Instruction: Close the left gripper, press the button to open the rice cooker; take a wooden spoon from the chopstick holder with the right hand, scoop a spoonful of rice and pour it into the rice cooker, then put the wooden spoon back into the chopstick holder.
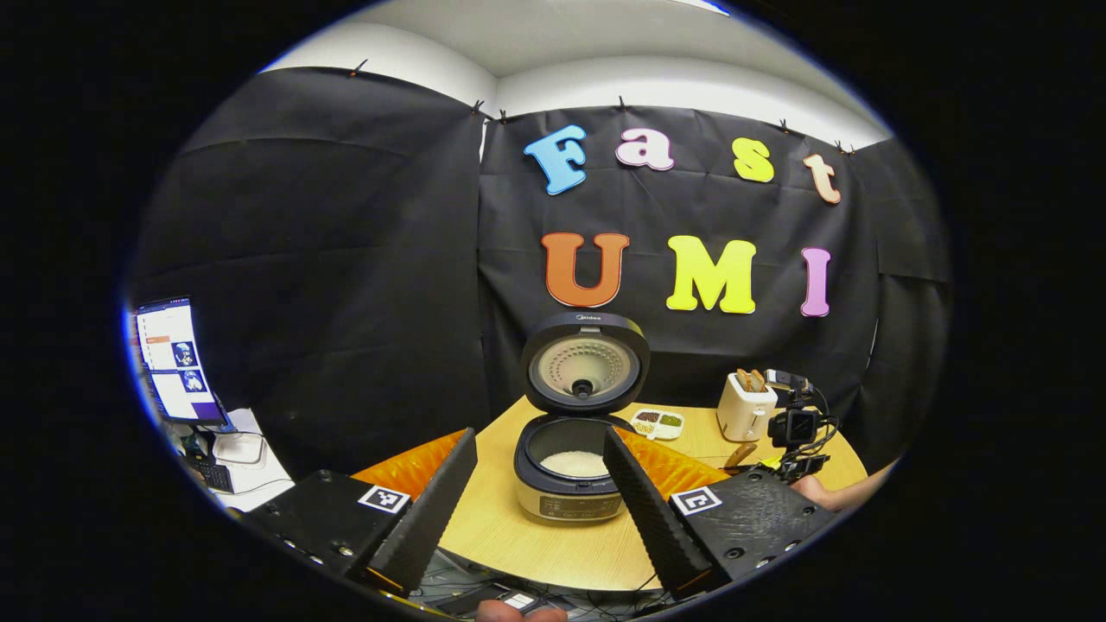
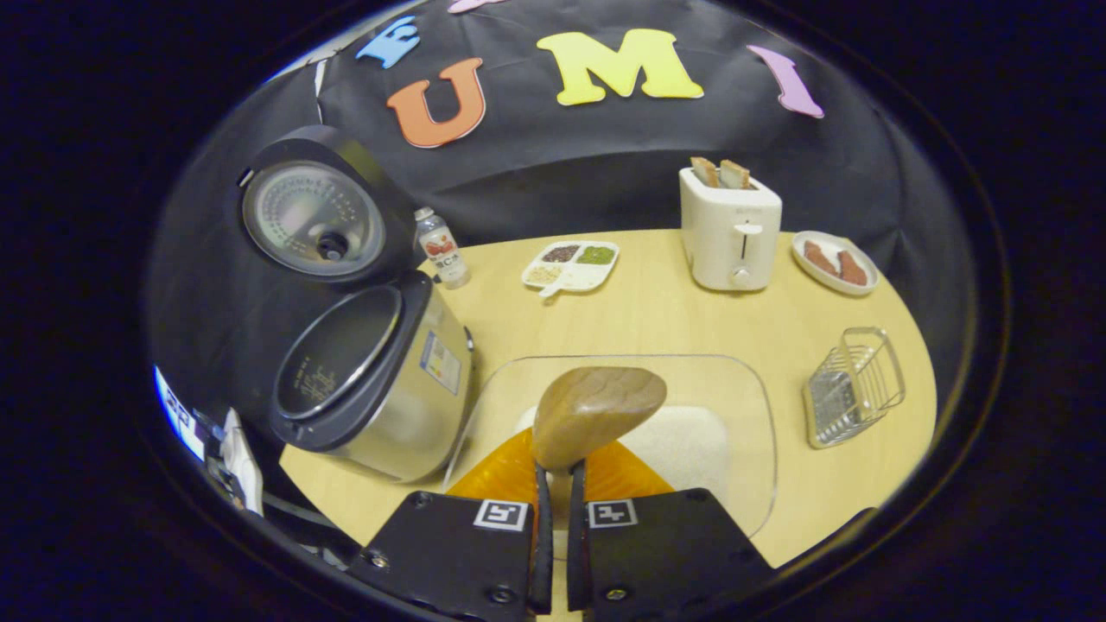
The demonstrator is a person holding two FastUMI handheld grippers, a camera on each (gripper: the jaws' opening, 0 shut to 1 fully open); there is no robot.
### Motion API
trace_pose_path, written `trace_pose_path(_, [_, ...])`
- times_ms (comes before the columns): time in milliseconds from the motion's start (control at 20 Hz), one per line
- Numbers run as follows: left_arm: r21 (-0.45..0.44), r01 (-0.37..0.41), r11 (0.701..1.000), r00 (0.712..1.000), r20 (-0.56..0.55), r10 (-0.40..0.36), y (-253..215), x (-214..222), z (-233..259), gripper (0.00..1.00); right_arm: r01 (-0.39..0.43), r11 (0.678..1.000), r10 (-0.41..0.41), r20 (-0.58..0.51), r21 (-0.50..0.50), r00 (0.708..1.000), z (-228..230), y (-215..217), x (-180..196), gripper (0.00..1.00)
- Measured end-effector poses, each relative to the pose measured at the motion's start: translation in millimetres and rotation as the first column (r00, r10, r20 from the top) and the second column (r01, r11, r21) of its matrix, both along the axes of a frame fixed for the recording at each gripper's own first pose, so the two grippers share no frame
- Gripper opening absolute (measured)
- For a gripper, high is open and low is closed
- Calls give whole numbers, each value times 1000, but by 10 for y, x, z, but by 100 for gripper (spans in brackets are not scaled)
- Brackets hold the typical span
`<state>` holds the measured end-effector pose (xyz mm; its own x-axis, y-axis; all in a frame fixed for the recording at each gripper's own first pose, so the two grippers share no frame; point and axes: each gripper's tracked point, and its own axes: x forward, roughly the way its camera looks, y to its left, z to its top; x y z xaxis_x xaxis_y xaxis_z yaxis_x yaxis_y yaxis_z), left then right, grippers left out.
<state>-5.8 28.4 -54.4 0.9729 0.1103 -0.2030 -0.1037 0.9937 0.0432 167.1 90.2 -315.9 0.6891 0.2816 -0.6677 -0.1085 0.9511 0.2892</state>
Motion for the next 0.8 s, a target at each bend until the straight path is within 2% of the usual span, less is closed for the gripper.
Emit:
trace_pose_path(100, [1, 2, 1000, 1000, -2, -2, -13, -6, 6, 95, 7, 997, -5, -23, 73, 1000, 17, 70, 22, 12])
trace_pose_path(350, [6, 3, 1000, 1000, -11, -3, -24, -25, 0, 95, 109, 965, -87, -100, 237, 991, 24, -42, 79, 12])
trace_pose_path(500, [-2, 7, 1000, 1000, -9, -7, -26, -11, 19, 95, 166, 926, -130, -126, 339, 983, 53, -131, 95, 12])
trace_pose_path(650, [-11, 26, 1000, 1000, -5, -26, -76, 38, 27, 95, 225, 874, -179, -145, 432, 973, 120, -285, 92, 12])
trace_pose_path(800, [-8, 59, 998, 998, 16, -59, -157, 77, 84, 94, 279, 832, -235, -151, 479, 960, 228, -530, 43, 12])
